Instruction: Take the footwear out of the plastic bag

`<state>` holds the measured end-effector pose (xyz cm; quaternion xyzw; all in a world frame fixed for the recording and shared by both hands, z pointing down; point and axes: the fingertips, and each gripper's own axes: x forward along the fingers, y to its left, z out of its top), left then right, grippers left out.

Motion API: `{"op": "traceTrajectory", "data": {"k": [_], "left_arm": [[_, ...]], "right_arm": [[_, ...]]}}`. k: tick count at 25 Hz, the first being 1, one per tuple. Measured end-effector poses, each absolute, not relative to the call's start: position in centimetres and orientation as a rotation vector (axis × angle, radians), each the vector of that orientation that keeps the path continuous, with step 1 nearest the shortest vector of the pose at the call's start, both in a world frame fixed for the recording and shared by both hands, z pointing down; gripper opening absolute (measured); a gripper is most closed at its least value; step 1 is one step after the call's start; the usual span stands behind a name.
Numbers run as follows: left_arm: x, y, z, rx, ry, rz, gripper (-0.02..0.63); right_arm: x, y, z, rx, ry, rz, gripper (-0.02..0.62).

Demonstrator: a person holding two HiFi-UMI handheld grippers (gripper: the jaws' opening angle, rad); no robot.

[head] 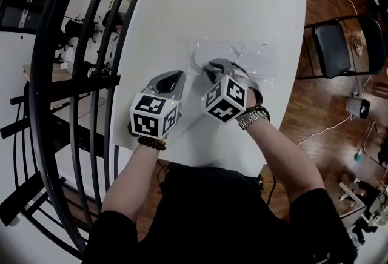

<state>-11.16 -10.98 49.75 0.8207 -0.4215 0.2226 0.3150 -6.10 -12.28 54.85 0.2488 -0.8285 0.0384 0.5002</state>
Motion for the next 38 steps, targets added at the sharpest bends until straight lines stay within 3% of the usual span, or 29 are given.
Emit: {"op": "traceTrajectory", "data": {"k": [6, 13, 27, 38], "left_arm": [[-11.8, -11.4, 50.3, 2.139, -1.119, 0.58, 0.014], [-11.7, -12.1, 50.9, 2.119, -1.046, 0.588, 0.023], [-7.8, -10.6, 54.2, 1.84, -0.658, 0.34, 0.17], [-6.3, -9.3, 55.4, 1.616, -0.541, 0.262, 0.169]], "right_arm": [[-5.9, -11.9, 53.5, 0.611, -2.027, 0.091, 0.034], [-5.3, -10.9, 51.9, 0.623, -2.053, 0.086, 0.023], [-3.3, -8.8, 51.1, 0.614, -2.085, 0.017, 0.009], [-3.5, -7.6, 50.2, 0.588, -2.105, -0.079, 0.0]]}}
